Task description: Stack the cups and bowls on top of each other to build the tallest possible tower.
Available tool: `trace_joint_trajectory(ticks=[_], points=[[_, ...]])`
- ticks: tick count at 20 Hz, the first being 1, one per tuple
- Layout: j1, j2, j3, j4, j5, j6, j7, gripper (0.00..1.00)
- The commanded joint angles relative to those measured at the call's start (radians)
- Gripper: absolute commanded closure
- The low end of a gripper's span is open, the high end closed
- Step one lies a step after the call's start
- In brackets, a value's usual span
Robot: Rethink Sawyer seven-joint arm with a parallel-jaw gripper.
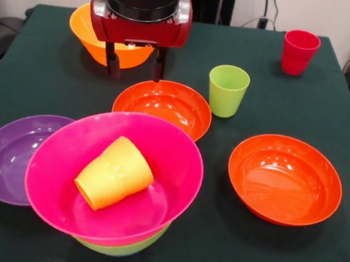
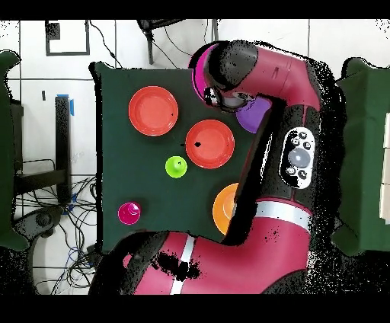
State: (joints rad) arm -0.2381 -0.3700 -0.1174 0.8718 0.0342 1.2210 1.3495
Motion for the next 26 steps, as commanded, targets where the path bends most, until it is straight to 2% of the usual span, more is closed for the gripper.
trace_joint_trajectory(ticks=[1, 5, 11, 18, 26], points=[[-0.013, 0.051, 0.152, -0.041, -0.103, 0.034, -0.297, 0.00], [-0.016, 0.078, 0.174, -0.100, -0.127, 0.069, -0.314, 0.00], [-0.027, 0.055, 0.193, -0.068, -0.138, 0.060, -0.314, 0.00], [-0.018, 0.107, 0.209, -0.177, -0.165, 0.125, -0.313, 0.00], [-0.007, 0.159, 0.211, -0.238, -0.177, 0.106, -0.319, 0.00]])
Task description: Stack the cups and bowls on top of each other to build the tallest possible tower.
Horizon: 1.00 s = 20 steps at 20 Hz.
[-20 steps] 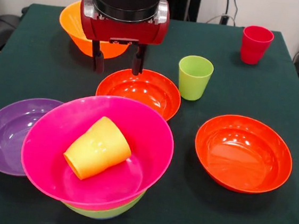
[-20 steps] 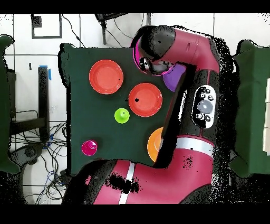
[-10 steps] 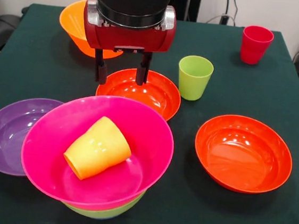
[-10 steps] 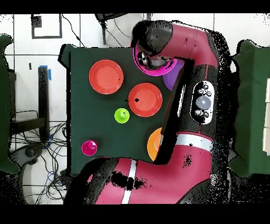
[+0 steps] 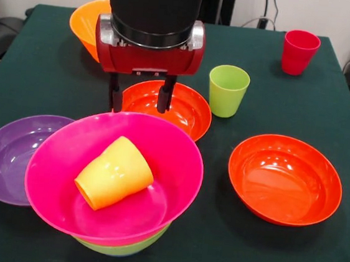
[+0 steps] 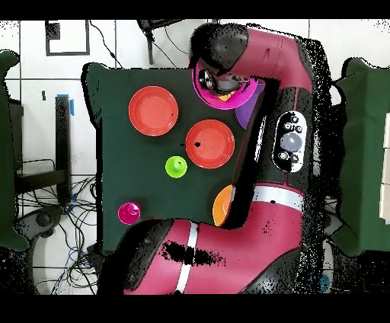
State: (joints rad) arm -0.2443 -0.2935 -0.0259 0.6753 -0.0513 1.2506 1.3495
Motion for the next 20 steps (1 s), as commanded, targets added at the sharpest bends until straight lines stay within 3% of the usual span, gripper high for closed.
trace_joint_trajectory(ticks=[1, 20], points=[[0.000, 0.082, 0.119, -0.040, -0.092, 0.073, -0.318, 0.00], [0.012, 0.063, 0.111, 0.040, -0.102, -0.020, -0.300, 0.00]])
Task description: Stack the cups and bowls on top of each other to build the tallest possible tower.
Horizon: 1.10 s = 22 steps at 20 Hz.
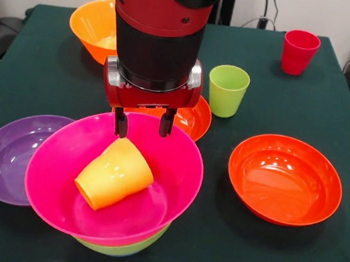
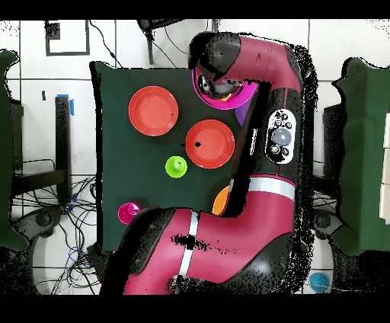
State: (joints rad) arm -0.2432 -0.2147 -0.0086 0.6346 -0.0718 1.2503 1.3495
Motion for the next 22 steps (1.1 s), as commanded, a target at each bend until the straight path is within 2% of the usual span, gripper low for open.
trace_joint_trajectory(ticks=[1, 10, 16, 22], points=[[0.011, -0.015, 0.095, 0.080, -0.083, -0.022, -0.301, 0.00], [0.005, -0.030, 0.094, 0.102, -0.089, -0.043, -0.297, 0.00], [0.006, -0.015, 0.104, 0.058, -0.102, -0.025, -0.338, 0.00], [-0.003, -0.013, 0.109, 0.068, -0.106, -0.039, -0.353, 0.00]])
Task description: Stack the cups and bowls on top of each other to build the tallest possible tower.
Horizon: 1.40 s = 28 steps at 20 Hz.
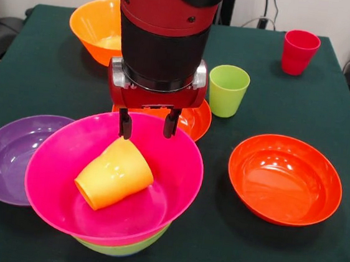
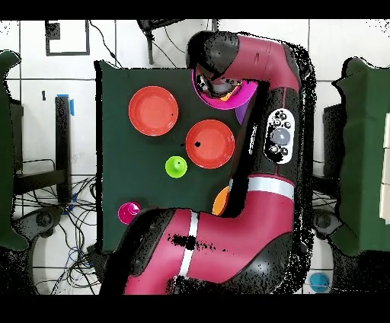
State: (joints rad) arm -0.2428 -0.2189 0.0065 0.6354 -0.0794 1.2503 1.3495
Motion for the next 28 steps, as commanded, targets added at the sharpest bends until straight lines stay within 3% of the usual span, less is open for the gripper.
trace_joint_trajectory(ticks=[1, 19, 28], points=[[-0.006, -0.004, 0.095, 0.059, -0.099, -0.039, -0.356, 0.00], [-0.028, 0.063, 0.121, -0.077, -0.128, 0.019, -0.382, 0.00], [-0.034, 0.072, 0.117, -0.073, -0.121, -0.014, -0.378, 0.00]])
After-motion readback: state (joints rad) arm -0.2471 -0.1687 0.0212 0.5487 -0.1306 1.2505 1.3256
